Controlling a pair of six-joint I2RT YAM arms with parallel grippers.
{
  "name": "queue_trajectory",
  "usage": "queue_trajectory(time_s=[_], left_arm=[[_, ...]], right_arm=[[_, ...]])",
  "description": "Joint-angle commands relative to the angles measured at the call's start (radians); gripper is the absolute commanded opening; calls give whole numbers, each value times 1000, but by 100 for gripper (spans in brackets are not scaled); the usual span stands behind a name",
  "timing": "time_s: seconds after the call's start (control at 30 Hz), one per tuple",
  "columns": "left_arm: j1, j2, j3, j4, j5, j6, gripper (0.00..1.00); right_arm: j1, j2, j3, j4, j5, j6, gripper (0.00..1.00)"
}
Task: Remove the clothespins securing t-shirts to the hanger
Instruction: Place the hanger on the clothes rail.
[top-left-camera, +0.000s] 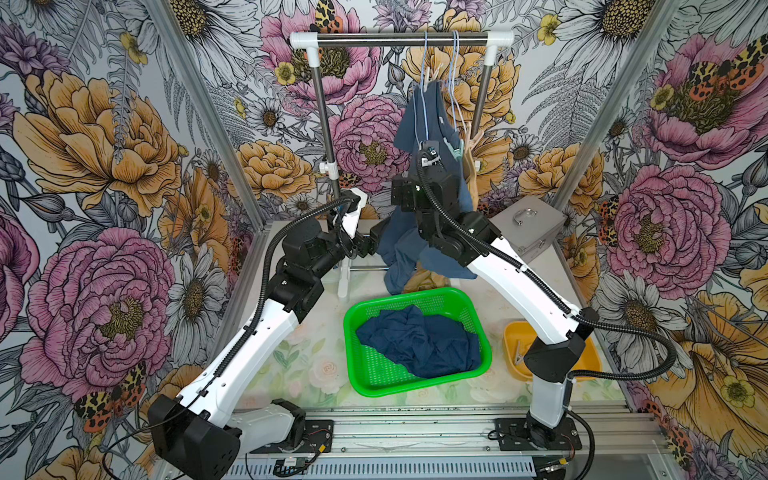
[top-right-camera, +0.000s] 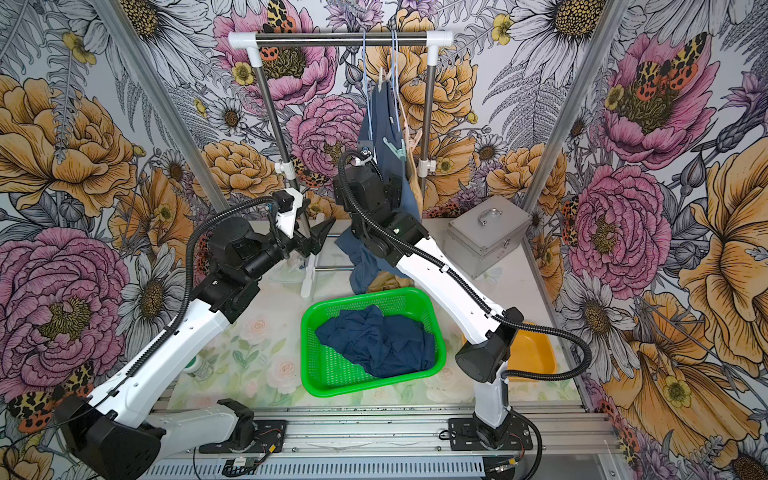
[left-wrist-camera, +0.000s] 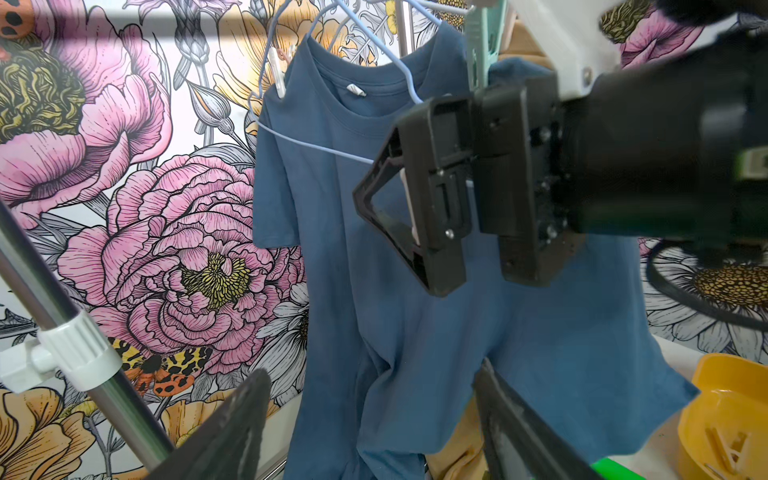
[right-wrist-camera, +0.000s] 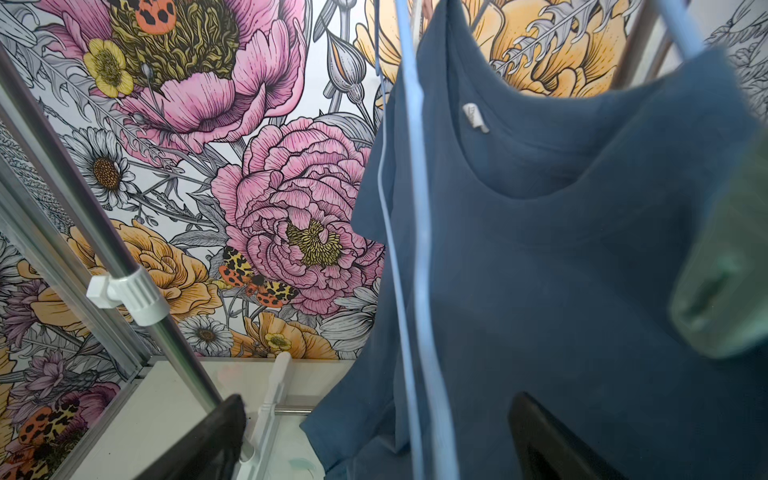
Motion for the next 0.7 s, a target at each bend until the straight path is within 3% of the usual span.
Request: queue_trajectory(time_s=[0.0, 0.4, 0.57, 0.67], left_arm=[[-14, 7, 32, 17, 5, 10, 79], [-48, 13, 42, 20, -10, 12, 79], [-83, 22, 53, 20, -21, 19, 79], [-102, 34, 65, 23, -27, 21, 79]], right_arm=[[18, -67, -46, 1, 58, 1, 100], [76, -262, -275, -1, 87, 12, 100], [119, -366, -370, -3, 46, -32, 98], [122, -471, -468, -2, -23, -8, 91]])
